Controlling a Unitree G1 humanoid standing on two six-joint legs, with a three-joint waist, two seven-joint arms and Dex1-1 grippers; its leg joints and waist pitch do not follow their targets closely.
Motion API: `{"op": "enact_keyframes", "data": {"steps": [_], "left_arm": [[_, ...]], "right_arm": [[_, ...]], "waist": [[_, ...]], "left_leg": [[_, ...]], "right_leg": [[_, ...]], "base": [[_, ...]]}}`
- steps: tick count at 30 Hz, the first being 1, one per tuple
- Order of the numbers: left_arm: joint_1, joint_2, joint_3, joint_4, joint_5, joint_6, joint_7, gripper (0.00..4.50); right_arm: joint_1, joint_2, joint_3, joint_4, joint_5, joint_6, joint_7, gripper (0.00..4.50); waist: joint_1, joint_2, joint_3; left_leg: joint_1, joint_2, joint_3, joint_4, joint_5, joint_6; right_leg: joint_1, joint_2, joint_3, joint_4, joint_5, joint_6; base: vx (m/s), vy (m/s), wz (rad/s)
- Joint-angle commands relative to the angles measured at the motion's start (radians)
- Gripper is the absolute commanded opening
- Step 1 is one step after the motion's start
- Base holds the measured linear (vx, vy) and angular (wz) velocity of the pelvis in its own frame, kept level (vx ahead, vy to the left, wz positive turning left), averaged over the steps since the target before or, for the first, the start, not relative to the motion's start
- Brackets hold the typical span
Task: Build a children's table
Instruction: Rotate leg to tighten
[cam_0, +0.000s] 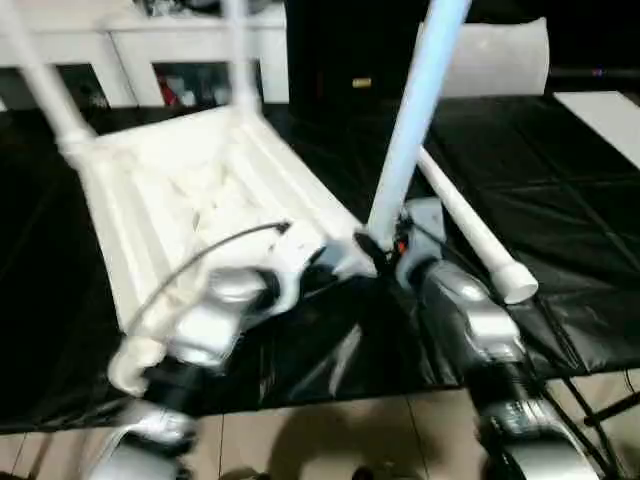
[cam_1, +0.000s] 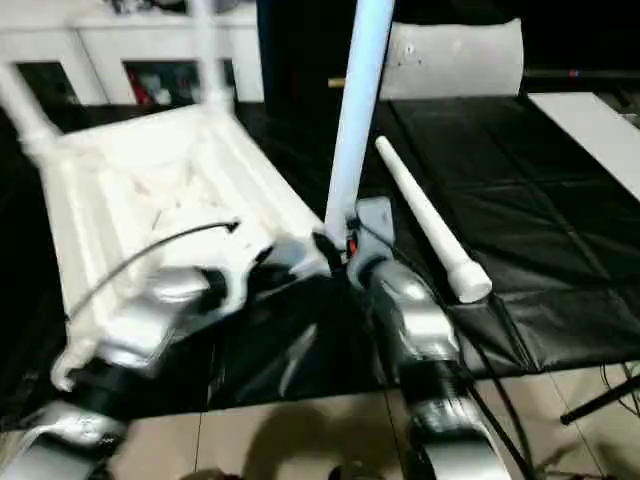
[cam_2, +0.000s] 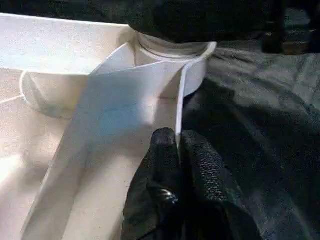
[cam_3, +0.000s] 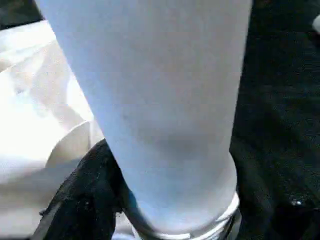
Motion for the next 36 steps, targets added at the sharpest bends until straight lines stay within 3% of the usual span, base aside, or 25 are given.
{"op": "enact_keyframes", "data": {"steps": [1,3,4,7,8,11,15,19,23,27,36], "left_arm": [[-0.056,-0.064,-0.036,-0.054,-0.031,-0.044,0.021,0.00],[-0.050,-0.042,-0.045,-0.054,-0.019,-0.053,0.000,0.00],[-0.048,-0.035,-0.043,-0.052,-0.019,-0.057,-0.006,0.00],[-0.030,0.004,-0.035,-0.065,-0.026,-0.062,-0.047,0.00],[-0.021,0.021,-0.035,-0.068,-0.026,-0.070,-0.063,0.00],[-0.002,0.062,-0.036,-0.070,-0.028,-0.093,-0.101,0.00],[0.019,0.125,-0.036,-0.065,-0.033,-0.126,-0.170,0.00],[0.028,0.201,-0.045,-0.053,-0.045,-0.186,-0.284,0.00],[0.027,0.241,-0.057,-0.045,-0.057,-0.217,-0.354,0.00],[0.011,0.310,-0.103,-0.003,-0.065,-0.306,-0.501,0.00],[-0.020,0.363,-0.162,0.033,-0.082,-0.382,-0.691,0.00]], "right_arm": [[0.034,0.134,0.120,0.066,0.041,0.047,0.091,3.30],[0.038,0.130,0.111,0.062,0.039,0.026,0.095,3.46],[0.042,0.125,0.110,0.057,0.039,0.018,0.098,3.66],[0.061,0.083,0.110,0.038,0.022,-0.034,0.135,3.93],[0.072,0.065,0.104,0.022,0.027,-0.040,0.154,3.93],[0.106,0.015,0.097,-0.034,0.042,-0.050,0.207,4.33],[0.154,-0.079,0.082,-0.105,0.052,-0.070,0.298,4.44],[0.193,-0.194,0.067,-0.171,0.078,-0.080,0.436,4.44],[0.206,-0.252,0.065,-0.198,0.096,-0.089,0.529,4.44],[0.209,-0.371,0.111,-0.218,0.101,-0.138,0.702,4.44],[0.155,-0.449,0.196,-0.182,0.059,-0.190,0.872,4.44]], "waist": [[0.010,-0.005,-0.068],[0.010,-0.005,-0.073],[0.009,-0.004,-0.071],[0.009,-0.003,-0.067],[0.009,0.002,-0.069],[0.011,0.004,-0.070],[0.011,0.003,-0.073],[0.018,0.001,-0.075],[0.024,-0.001,-0.076],[0.039,-0.002,-0.077],[0.065,-0.002,-0.076]], "left_leg": [[-0.008,0.082,-0.042,-0.066,-0.045,0.078],[-0.012,0.084,-0.043,-0.064,-0.006,0.103],[-0.011,0.085,-0.043,-0.064,-0.007,0.112],[-0.009,0.085,-0.041,-0.066,-0.046,0.105],[-0.008,0.086,-0.041,-0.065,-0.069,0.094],[-0.004,0.091,-0.043,-0.068,-0.078,0.084],[-0.006,0.090,-0.041,-0.066,-0.067,0.087],[-0.004,0.089,-0.040,-0.063,-0.058,0.095],[-0.006,0.087,-0.039,-0.060,-0.043,0.111],[-0.004,0.088,-0.038,-0.058,-0.032,0.123],[0.000,0.095,-0.035,-0.058,-0.028,0.117]], "right_leg": [[0.049,-0.116,0.077,-0.082,-0.194,-0.179],[0.055,-0.117,0.076,-0.068,-0.088,-0.205],[0.054,-0.119,0.076,-0.069,-0.078,-0.210],[0.054,-0.118,0.075,-0.078,-0.143,-0.208],[0.054,-0.120,0.076,-0.082,-0.178,-0.200],[0.053,-0.115,0.076,-0.080,-0.170,-0.193],[0.057,-0.117,0.077,-0.074,-0.127,-0.213],[0.057,-0.115,0.078,-0.073,-0.122,-0.205],[0.056,-0.113,0.076,-0.067,-0.085,-0.217],[0.052,-0.111,0.075,-0.067,-0.090,-0.212],[0.047,-0.112,0.073,-0.061,-0.103,-0.211]], "base": [[0.000,0.000,0.00],[0.000,0.000,0.00],[0.000,0.000,0.00],[0.000,0.000,0.00],[0.000,0.000,0.00],[0.000,0.000,0.00],[0.000,0.000,0.00],[0.000,0.000,0.00],[0.000,0.000,0.00],[0.000,0.000,0.00],[0.000,0.000,0.00]]}}
